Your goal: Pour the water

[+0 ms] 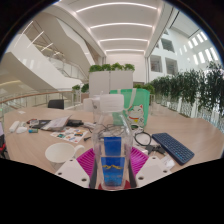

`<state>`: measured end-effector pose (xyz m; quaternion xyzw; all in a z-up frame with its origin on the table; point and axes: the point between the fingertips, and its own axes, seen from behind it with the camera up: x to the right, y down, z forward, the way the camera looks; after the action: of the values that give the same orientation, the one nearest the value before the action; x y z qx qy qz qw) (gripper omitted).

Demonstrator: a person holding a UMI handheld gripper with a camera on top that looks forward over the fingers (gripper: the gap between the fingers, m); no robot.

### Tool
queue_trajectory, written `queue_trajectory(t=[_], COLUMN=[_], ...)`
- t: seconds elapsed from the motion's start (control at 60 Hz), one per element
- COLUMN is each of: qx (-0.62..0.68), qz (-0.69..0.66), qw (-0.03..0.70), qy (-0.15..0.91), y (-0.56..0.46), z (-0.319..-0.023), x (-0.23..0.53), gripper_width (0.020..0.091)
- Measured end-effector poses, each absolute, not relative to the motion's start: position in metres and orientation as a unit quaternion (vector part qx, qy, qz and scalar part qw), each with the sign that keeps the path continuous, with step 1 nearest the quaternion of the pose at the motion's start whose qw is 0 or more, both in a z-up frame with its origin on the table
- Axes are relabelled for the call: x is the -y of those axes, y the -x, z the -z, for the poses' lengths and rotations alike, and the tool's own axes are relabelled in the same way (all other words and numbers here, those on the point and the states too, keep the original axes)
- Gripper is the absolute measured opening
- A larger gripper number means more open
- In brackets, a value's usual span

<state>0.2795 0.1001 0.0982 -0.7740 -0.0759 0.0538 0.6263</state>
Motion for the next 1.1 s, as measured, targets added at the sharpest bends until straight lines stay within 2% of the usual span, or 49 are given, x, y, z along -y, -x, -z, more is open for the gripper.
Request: queue_trajectory(t=[0.1, 0.233, 0.367, 0.4, 0.483, 0.5, 0.85, 1.1], qx=[0.066, 0.058, 0.041, 0.036, 0.028, 0.025, -0.012, -0.003], qz=[-0.053, -0.051, -0.026, -0.021, -0.014, -0.012, 0.031, 0.039], qw=[0.606, 0.620, 0.601, 0.600, 0.582, 0.580, 0.553, 0.541], qy=[0.791, 0.781, 0.798, 0.799, 0.813, 0.814, 0.832, 0.840], y=[-0.285, -0.288, -0.295, -0.296, -0.293, -0.294, -0.215, -0.161], z=[-0.072, -0.078, -0.076, -0.080, -0.083, -0.085, -0.180, -0.205], x=[-0.091, -0.088, -0.084, -0.078, -0.064, -0.056, 0.147, 0.234], gripper_width=[0.0466, 0.0461, 0.0552, 0.0597, 0.0824, 0.0848, 0.0837, 0.0828])
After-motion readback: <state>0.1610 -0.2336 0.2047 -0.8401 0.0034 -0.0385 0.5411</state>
